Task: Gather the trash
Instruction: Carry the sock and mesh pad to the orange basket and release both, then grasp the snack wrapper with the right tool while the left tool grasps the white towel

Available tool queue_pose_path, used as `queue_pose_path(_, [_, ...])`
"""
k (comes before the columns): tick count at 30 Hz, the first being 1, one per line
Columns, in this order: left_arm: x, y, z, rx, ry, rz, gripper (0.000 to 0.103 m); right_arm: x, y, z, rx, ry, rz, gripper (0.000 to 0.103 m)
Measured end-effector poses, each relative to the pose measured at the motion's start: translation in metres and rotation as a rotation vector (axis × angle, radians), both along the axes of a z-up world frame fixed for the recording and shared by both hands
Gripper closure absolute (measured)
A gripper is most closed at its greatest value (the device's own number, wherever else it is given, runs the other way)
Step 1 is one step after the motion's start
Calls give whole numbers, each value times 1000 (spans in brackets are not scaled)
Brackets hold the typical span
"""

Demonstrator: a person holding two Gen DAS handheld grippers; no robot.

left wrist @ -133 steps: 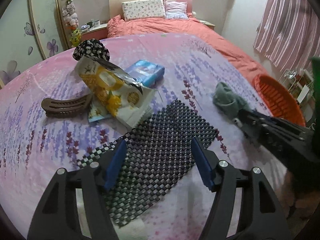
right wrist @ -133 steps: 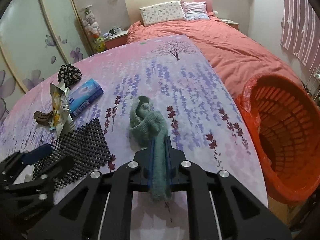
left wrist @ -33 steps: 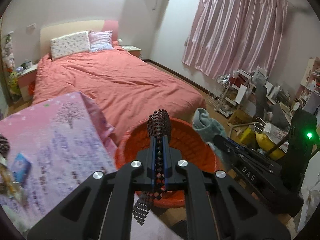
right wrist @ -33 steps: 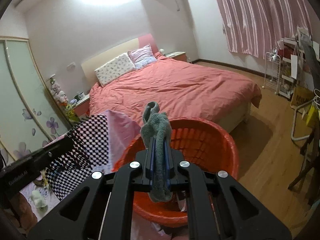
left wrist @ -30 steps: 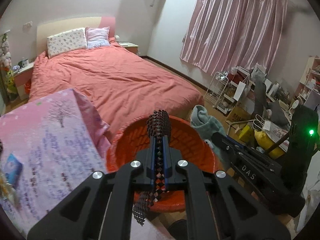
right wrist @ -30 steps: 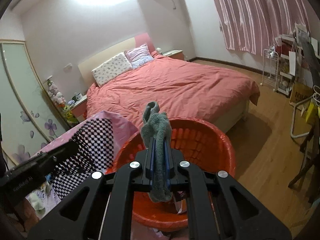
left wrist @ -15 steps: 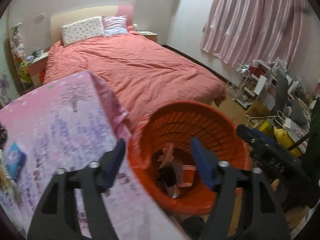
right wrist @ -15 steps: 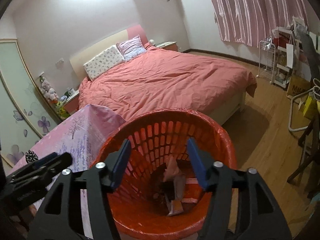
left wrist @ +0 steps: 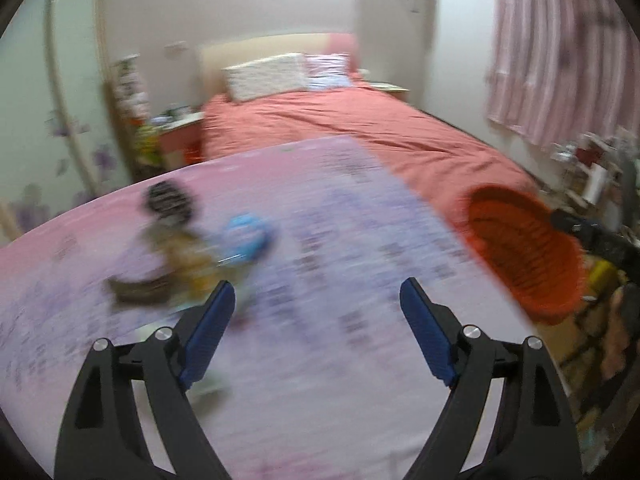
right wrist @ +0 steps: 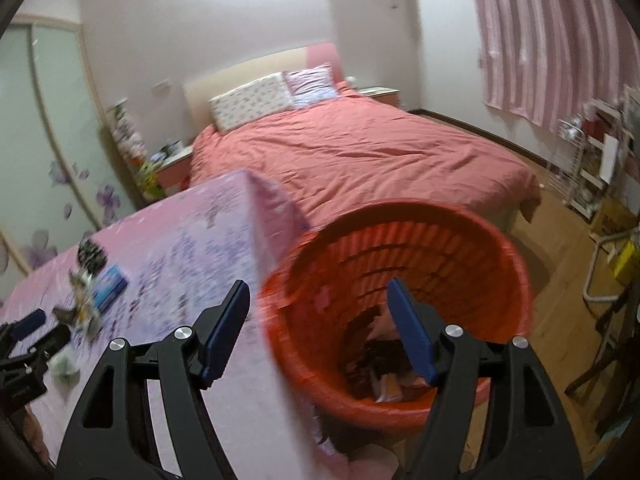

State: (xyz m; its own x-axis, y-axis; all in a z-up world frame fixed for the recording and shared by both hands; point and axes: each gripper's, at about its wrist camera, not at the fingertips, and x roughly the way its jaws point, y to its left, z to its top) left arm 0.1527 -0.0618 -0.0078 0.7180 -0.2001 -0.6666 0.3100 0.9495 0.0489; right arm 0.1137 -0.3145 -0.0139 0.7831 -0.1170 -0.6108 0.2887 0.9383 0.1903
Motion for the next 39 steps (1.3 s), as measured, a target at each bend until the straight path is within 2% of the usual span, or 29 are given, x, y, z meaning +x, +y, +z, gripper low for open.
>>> queue_pose_path(5, [5, 83, -18, -1, 38, 172, 19, 13, 50, -4, -29, 29, 102, 32])
queue_pose_path(9, [19, 112, -36, -55, 121, 221, 23, 19, 83, -8, -44, 49, 162, 32])
queue_pose_path(12, [26, 114, -49, -82, 162, 212, 36, 24, 105, -10, -52, 63, 199, 32])
queue_pose_path(14, [34, 115, -57, -98, 196, 214, 60, 28, 118, -12, -50, 70, 213, 32])
queue_pose_path(15, [39, 119, -60, -105, 212, 220, 65, 30, 123, -12, -51, 73, 220, 32])
queue_pose_path(16, [38, 123, -65, -98, 212, 239, 75, 32, 130, -13, -53, 77, 229, 32])
queue_pose_path(18, [42, 136, -65, -97, 210, 258, 76, 38, 143, -14, -59, 83, 253, 32])
queue_pose_path(21, [50, 157, -64, -27, 181, 326, 76, 43, 159, -15, -67, 87, 285, 32])
queue_pose_path(22, [53, 166, -65, -17, 181, 343, 73, 47, 166, -17, -68, 89, 298, 32])
queue_pose_path(25, [56, 186, -67, -33, 174, 359, 64, 58, 186, -21, -57, 99, 335, 32])
queue_pose_path(28, [55, 193, -66, -60, 180, 353, 64, 73, 205, -26, -30, 114, 379, 32])
queue_pose_path(34, [56, 192, -66, -60, 183, 354, 62, 105, 234, -34, 22, 142, 407, 37])
queue_pose_path(36, [56, 192, -66, -62, 183, 354, 62, 118, 239, -41, 38, 171, 397, 47])
queue_pose_path(37, [58, 192, -66, -64, 184, 354, 62, 122, 240, -44, 48, 187, 395, 57])
queue_pose_path(39, [59, 192, -66, -68, 184, 354, 62, 124, 241, -50, 74, 206, 397, 87])
